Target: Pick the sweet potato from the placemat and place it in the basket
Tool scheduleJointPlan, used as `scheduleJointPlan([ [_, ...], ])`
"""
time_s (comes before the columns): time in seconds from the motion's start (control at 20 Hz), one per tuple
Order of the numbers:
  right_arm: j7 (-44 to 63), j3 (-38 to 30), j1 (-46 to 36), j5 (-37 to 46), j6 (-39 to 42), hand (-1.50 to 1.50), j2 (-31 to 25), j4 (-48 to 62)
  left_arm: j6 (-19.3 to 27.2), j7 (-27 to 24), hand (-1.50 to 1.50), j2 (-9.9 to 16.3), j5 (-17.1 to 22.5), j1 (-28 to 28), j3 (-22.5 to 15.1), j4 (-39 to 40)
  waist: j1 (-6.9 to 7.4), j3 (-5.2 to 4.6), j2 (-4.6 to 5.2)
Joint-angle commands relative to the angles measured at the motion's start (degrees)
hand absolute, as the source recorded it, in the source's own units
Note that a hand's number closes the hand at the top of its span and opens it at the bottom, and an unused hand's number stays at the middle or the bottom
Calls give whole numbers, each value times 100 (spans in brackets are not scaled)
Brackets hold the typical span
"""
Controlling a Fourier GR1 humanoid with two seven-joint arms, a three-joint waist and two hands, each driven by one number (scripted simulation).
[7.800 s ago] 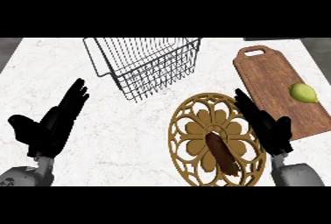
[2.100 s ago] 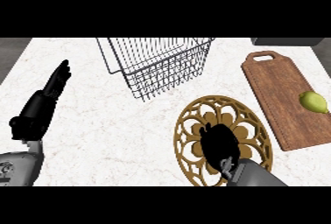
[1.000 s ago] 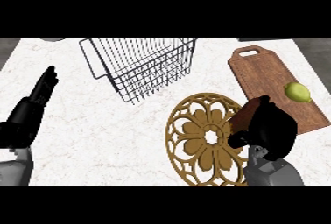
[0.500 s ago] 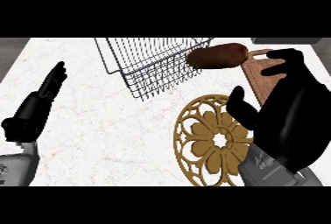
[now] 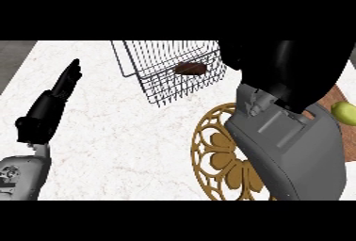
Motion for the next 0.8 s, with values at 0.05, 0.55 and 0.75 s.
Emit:
scheduleJointPlan([
  [0.05, 947, -691, -1417, -546, -141, 150, 38, 1494, 101, -75, 0, -220, -170, -56, -230, 72, 139, -7, 53],
  [0.55, 610, -1775, -2494, -1059, -1030, 150, 38, 3870, -126, -94, 0, -56, 0, -246, -47, 180, 178, -7, 111],
  [0.75, 865, -1861, -2627, -1401, -1150, 150, 38, 4486, -187, -148, 0, -37, 92, -70, 26, 133, 165, -5, 64],
])
